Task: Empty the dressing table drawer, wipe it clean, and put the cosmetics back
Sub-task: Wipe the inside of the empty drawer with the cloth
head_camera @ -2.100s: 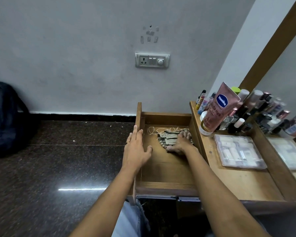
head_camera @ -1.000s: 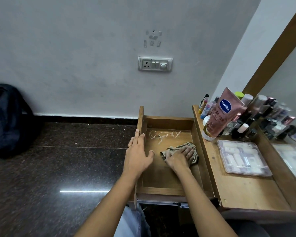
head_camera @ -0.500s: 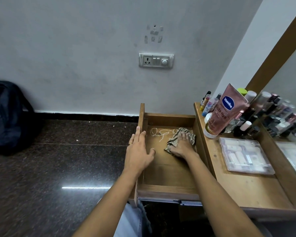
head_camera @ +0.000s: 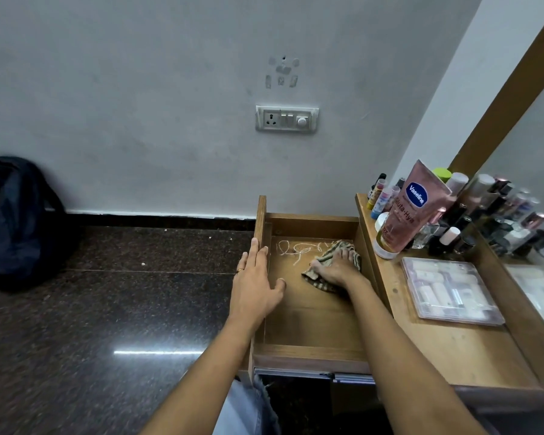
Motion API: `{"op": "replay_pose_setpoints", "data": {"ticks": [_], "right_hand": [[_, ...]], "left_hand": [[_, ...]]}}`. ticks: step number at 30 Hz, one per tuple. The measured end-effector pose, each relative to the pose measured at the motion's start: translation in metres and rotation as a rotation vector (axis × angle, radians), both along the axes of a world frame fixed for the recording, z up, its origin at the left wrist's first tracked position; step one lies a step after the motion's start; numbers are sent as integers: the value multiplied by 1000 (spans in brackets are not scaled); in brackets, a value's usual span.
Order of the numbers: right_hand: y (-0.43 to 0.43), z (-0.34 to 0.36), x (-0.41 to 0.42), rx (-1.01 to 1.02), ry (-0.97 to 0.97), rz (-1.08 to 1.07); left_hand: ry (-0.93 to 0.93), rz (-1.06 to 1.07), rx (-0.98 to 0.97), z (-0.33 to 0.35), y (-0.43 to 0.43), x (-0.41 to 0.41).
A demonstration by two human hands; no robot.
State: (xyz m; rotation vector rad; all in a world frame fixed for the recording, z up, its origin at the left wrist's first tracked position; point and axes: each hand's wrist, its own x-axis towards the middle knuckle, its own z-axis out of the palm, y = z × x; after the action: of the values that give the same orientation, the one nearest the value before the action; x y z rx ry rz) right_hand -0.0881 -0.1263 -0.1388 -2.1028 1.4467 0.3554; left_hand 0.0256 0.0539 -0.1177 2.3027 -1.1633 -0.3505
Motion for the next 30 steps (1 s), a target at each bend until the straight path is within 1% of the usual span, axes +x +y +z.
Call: {"op": "replay_pose_setpoints", "data": {"ticks": [2, 6, 9, 11, 15, 18, 22, 25, 27, 30], "right_hand": [[-9, 3, 9, -21, -27, -5], [-3, -10, 26, -147, 38, -21], [14, -21, 32, -208, -8, 82], [27, -22, 33, -205, -32, 158], [52, -27, 18, -189, -53, 202], [60, -37, -3, -176, 4, 135], [36, -31, -17, -110, 57, 3], [19, -19, -11, -33, 9, -49], [10, -14, 0, -39, -22, -80], [-5, -7, 16, -64, -11, -66]], "left_hand": [[-4, 7, -1, 0, -1, 0], [-8, 7, 13, -2, -3, 0], [-8, 7, 9, -2, -2, 1], [-9, 5, 5, -2, 0, 0], [3, -6, -6, -1, 1, 1], [27, -13, -13, 0, 1, 2], [27, -18, -11, -1, 1, 2], [29, -15, -9, -1, -1, 2], [37, -11, -18, -2, -1, 2], [60, 3, -48, -5, 1, 2]]}}
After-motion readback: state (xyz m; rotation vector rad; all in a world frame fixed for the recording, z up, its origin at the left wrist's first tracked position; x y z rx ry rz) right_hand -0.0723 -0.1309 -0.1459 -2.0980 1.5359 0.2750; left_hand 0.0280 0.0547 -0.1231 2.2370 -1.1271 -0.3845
